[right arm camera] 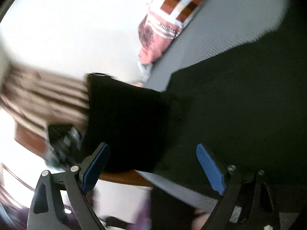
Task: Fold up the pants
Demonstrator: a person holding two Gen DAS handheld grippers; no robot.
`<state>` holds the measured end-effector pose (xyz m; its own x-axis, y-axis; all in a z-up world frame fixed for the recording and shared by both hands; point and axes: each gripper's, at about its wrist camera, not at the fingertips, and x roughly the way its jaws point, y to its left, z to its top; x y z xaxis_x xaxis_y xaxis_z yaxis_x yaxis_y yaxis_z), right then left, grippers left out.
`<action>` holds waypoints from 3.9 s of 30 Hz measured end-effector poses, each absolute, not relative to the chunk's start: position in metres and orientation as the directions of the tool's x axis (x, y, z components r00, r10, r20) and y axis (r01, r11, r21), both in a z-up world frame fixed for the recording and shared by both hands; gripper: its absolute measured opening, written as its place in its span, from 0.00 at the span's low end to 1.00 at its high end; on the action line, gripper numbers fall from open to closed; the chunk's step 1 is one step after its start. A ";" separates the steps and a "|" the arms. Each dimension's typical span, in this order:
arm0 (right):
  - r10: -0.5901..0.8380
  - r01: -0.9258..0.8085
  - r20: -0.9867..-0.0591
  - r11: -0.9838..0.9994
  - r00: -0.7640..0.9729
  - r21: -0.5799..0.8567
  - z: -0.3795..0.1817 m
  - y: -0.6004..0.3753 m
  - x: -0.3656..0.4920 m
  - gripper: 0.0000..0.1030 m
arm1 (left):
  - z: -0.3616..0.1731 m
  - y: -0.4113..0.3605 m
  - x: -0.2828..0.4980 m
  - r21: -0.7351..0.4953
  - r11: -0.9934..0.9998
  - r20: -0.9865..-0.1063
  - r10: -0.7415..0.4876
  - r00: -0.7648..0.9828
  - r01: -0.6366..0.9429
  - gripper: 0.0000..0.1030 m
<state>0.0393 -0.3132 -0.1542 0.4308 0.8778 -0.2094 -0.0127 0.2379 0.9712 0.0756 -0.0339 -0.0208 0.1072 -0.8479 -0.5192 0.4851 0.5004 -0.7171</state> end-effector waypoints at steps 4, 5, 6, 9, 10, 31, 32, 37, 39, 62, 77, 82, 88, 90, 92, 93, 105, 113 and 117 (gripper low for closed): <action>0.885 0.056 -0.119 0.105 0.450 0.993 -0.169 -0.331 0.043 0.88 | -0.031 -0.068 0.077 -0.763 0.435 -0.478 -0.877 0.035 0.477 0.04; 0.890 0.054 -0.109 0.094 0.443 0.994 -0.170 -0.331 0.044 0.88 | -0.029 -0.066 0.078 -0.757 0.445 -0.478 -0.876 0.058 0.478 0.06; 0.895 0.048 -0.107 0.096 0.434 0.994 -0.169 -0.330 0.045 0.88 | -0.026 -0.062 0.077 -0.739 0.465 -0.490 -0.868 0.085 0.487 0.08; 0.887 0.029 -0.171 0.176 0.429 0.984 -0.158 -0.333 0.049 0.88 | -0.017 -0.039 0.074 -0.656 0.570 -0.551 -0.810 0.203 0.495 0.33; 0.872 0.010 -0.203 0.222 0.445 0.975 -0.152 -0.338 0.049 0.88 | -0.018 -0.027 0.072 -0.614 0.624 -0.587 -0.770 0.248 0.483 0.40; 0.862 -0.144 -0.430 0.477 0.270 0.867 -0.155 -0.282 0.112 0.89 | -0.120 0.024 0.074 -0.589 0.745 -0.724 -0.659 0.204 0.314 0.50; 0.871 -0.163 -0.412 0.462 0.267 0.871 -0.154 -0.280 0.107 0.89 | -0.121 0.024 0.074 -0.588 0.746 -0.725 -0.657 0.204 0.314 0.50; 0.798 -0.163 -0.538 0.590 0.273 0.791 -0.165 -0.281 0.107 0.62 | -0.130 0.019 0.083 -0.629 0.721 -0.699 -0.688 0.196 0.291 0.50; 0.801 -0.170 -0.538 0.587 0.262 0.792 -0.165 -0.279 0.109 0.54 | -0.132 0.020 0.085 -0.639 0.715 -0.691 -0.696 0.197 0.284 0.50; 0.707 0.128 -0.524 0.533 0.475 0.836 -0.151 -0.456 0.052 0.14 | -0.094 -0.066 0.063 -0.493 0.742 -0.756 -0.623 0.198 0.455 0.69; 0.724 0.165 -0.512 0.498 0.462 0.852 -0.168 -0.482 0.047 0.14 | -0.108 -0.092 0.064 -0.429 0.771 -0.812 -0.557 0.172 0.470 0.69; 0.728 0.188 -0.501 0.472 0.468 0.861 -0.186 -0.492 0.046 0.14 | -0.120 -0.100 0.061 -0.412 0.775 -0.830 -0.536 0.154 0.478 0.69; 0.741 0.198 -0.446 0.404 0.501 0.893 -0.195 -0.505 0.035 0.24 | -0.126 -0.103 0.063 -0.405 0.774 -0.838 -0.527 0.140 0.487 0.69; 0.701 0.191 -0.452 0.421 0.552 0.887 -0.181 -0.518 0.022 0.25 | -0.127 -0.104 0.064 -0.409 0.773 -0.836 -0.530 0.140 0.484 0.69; 0.693 0.159 -0.442 0.435 0.569 0.886 -0.165 -0.525 0.005 0.26 | -0.129 -0.103 0.064 -0.416 0.768 -0.833 -0.537 0.136 0.487 0.71; 0.696 0.148 -0.431 0.430 0.574 0.891 -0.159 -0.525 -0.003 0.25 | -0.130 -0.100 0.063 -0.418 0.765 -0.831 -0.540 0.134 0.490 0.72; 0.658 0.131 -0.549 0.572 0.515 0.810 -0.139 -0.484 -0.044 0.10 | -0.133 -0.072 0.065 -0.468 0.755 -0.799 -0.583 0.144 0.459 0.74; 0.640 0.130 -0.562 0.593 0.524 0.795 -0.112 -0.471 -0.052 0.06 | -0.131 -0.067 0.064 -0.466 0.763 -0.804 -0.577 0.145 0.448 0.75; 0.606 0.242 -0.626 0.595 0.491 0.766 -0.151 -0.486 -0.063 0.06 | -0.131 -0.069 0.062 -0.457 0.759 -0.805 -0.575 0.148 0.463 0.75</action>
